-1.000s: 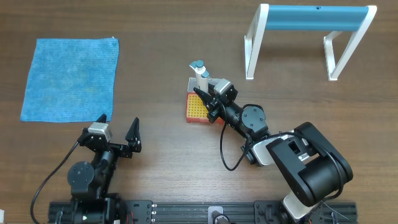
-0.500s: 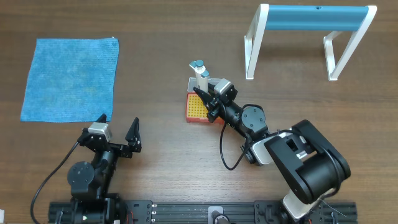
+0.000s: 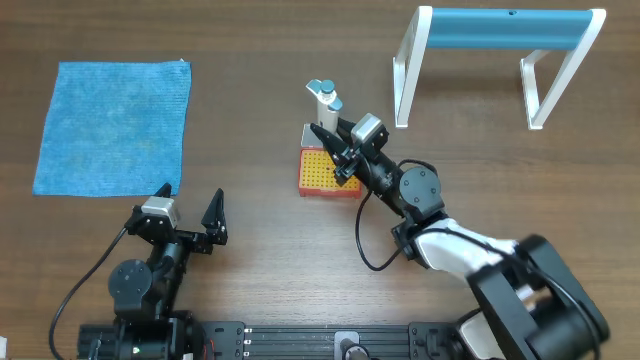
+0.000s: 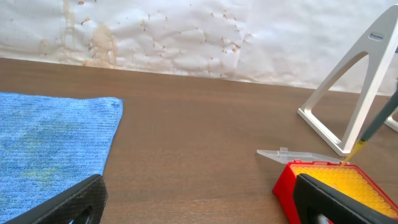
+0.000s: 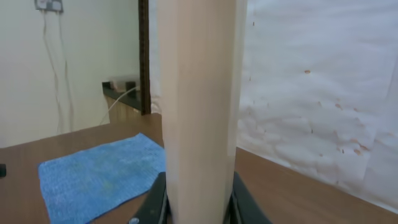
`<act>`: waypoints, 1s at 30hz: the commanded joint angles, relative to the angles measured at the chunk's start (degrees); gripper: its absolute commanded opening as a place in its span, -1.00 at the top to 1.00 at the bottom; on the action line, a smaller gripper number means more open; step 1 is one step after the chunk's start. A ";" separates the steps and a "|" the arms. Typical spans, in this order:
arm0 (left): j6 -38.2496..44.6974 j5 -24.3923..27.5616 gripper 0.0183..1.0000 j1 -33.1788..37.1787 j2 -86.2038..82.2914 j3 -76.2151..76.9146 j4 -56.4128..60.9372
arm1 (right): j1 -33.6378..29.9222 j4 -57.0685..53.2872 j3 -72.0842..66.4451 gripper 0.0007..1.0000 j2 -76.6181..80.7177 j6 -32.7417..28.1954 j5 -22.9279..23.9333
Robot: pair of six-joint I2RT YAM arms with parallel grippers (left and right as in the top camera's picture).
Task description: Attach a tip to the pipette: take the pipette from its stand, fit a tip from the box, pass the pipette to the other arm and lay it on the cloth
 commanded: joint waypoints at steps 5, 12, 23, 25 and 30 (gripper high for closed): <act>-0.13 -0.63 -0.93 -0.24 -0.33 -0.35 0.17 | 0.11 -39.91 9.77 0.85 -21.16 0.44 -6.47; -0.13 -0.63 -0.93 -0.24 -0.33 -0.35 0.17 | 0.02 -40.39 11.10 0.85 -27.82 5.03 -6.49; -0.13 -0.63 -0.93 -0.24 -0.33 -0.35 0.17 | 0.09 -36.89 11.10 0.85 -28.50 14.16 -6.49; -0.13 -0.63 -0.93 -0.24 -0.33 -0.35 0.17 | -0.07 -36.83 11.10 0.85 -28.50 14.16 -6.56; -5.90 -0.31 -0.93 -0.24 -0.33 -0.35 0.20 | -0.02 -37.22 11.10 0.86 -28.04 14.16 -6.95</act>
